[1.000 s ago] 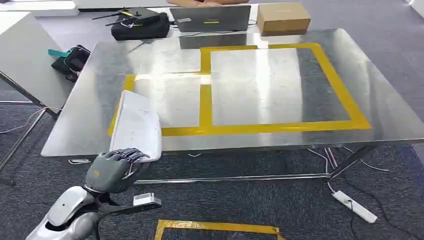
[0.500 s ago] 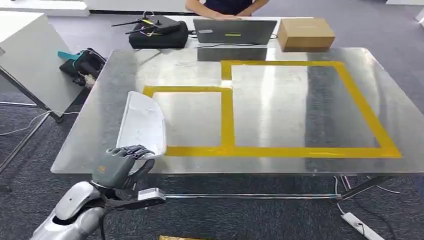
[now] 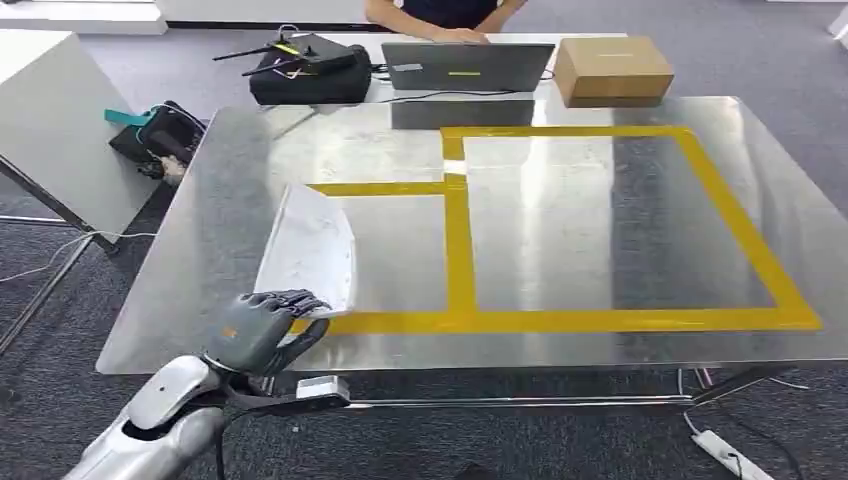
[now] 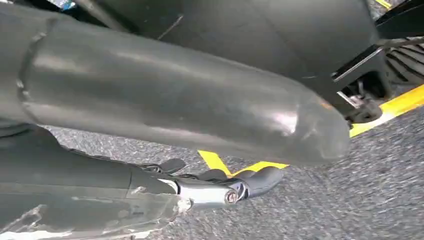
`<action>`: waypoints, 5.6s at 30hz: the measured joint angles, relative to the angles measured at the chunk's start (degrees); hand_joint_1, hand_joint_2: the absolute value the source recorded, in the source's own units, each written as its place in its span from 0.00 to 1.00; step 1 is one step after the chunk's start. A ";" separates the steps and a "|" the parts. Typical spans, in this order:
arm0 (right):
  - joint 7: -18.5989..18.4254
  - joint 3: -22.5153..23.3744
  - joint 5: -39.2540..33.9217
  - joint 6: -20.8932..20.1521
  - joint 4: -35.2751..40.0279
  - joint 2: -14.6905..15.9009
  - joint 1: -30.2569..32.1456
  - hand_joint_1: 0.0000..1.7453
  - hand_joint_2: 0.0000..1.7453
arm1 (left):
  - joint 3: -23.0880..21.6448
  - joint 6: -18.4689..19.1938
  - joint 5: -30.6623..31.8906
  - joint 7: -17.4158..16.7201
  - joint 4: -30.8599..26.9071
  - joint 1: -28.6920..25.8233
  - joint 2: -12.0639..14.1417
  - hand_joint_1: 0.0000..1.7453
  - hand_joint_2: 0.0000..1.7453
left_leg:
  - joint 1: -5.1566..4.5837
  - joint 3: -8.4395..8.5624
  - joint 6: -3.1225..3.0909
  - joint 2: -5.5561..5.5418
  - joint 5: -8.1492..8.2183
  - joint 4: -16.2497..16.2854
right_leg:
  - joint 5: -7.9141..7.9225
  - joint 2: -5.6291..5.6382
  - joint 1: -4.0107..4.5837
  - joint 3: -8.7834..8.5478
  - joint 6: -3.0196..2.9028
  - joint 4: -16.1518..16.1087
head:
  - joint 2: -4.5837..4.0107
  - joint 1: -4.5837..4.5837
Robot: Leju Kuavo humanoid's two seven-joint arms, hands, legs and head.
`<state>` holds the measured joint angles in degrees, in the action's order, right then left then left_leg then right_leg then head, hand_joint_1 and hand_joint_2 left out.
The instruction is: Take the parts from the cabinet and place them on the table.
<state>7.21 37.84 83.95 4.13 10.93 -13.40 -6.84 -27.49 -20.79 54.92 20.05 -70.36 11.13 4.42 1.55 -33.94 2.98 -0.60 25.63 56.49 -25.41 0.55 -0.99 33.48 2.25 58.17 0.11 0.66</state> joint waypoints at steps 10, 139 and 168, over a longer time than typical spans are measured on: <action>-0.37 -2.71 0.48 -1.79 0.05 -0.02 -0.62 0.00 0.00 | -7.07 4.55 3.02 -7.37 11.20 12.70 -6.58 0.93 1.00 | -0.83 -0.13 -1.86 -0.34 -2.15 -0.21 | 0.92 -0.21 -0.42 -0.83 -1.52 -1.79 | 0.00 -0.11; -0.22 -3.96 -6.19 0.85 0.11 1.84 1.51 0.00 0.00 | 7.98 -5.94 8.64 -19.11 28.70 7.46 1.57 0.00 0.00 | -2.17 5.62 -2.55 0.13 2.24 -1.02 | 5.49 -0.28 1.03 4.44 -0.46 -0.68 | 0.00 -0.68; 1.22 -3.17 -10.19 3.06 0.07 1.95 3.37 0.00 0.00 | 27.58 -13.37 -2.32 -12.11 49.19 -4.59 -0.62 0.00 0.00 | -1.89 6.06 -2.65 0.52 1.93 -1.90 | 2.78 -0.23 1.81 1.75 -1.27 -0.98 | 0.00 -0.66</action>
<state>8.44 34.67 73.77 7.19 10.99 -11.45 -3.47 0.09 -34.16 52.61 7.93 -21.17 6.54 3.80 -0.34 -27.87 0.33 -0.08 27.56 54.58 -22.62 0.32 0.82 35.23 0.98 57.19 0.11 0.00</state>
